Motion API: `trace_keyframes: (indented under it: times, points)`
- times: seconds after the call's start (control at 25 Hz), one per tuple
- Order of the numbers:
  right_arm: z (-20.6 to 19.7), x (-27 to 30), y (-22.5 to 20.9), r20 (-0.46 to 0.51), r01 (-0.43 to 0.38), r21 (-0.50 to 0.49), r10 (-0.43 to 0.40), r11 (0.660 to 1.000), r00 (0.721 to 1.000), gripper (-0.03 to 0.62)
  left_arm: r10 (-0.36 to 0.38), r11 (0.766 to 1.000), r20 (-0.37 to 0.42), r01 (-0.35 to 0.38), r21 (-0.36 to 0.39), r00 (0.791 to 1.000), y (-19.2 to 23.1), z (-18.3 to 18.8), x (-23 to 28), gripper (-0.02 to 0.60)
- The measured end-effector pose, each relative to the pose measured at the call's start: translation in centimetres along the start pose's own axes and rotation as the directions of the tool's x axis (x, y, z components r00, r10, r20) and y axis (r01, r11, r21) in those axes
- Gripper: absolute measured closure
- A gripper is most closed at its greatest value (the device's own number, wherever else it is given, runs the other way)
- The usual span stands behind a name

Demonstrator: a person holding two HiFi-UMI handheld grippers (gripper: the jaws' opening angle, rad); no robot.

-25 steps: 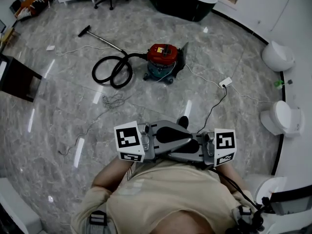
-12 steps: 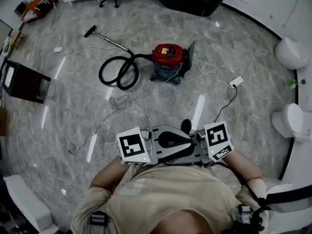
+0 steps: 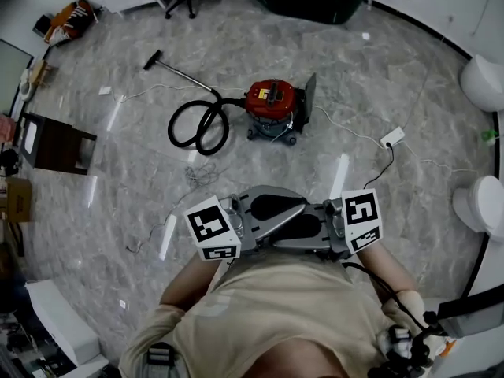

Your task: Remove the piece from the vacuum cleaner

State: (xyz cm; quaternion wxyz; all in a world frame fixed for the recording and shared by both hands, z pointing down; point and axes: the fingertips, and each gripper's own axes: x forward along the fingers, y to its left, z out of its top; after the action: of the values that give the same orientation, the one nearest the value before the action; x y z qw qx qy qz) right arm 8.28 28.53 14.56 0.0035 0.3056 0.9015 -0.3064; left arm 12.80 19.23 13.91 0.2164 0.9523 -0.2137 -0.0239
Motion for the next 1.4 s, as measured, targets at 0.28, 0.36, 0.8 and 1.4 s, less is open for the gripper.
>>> trace_keyframes:
  times: [0.28,0.36,0.8,1.4]
  points:
    - [2.2,-8.4,-5.7,0.137,0.224,0.023,-0.225,0.974,0.965,0.592,0.24,0.968,-0.06,-0.234,0.087,0.969,6.4,0.6,2.0,0.578]
    - [2.0,-9.2,-7.1,0.13,0.273,0.046,-0.277,0.961,0.952,0.592,0.278,0.959,-0.057,-0.273,0.073,0.959,7.8,0.7,1.9,0.578]
    - [4.0,-9.7,-16.1,0.038,0.455,0.102,-0.46,0.885,0.887,0.592,0.427,0.902,0.052,-0.421,-0.095,0.903,19.8,3.5,-2.6,0.577]
    - [11.2,-7.4,-30.4,0.013,0.736,0.206,-0.754,0.645,0.657,0.592,0.332,0.939,0.03,-0.327,-0.109,0.943,34.1,8.7,-9.7,0.578]
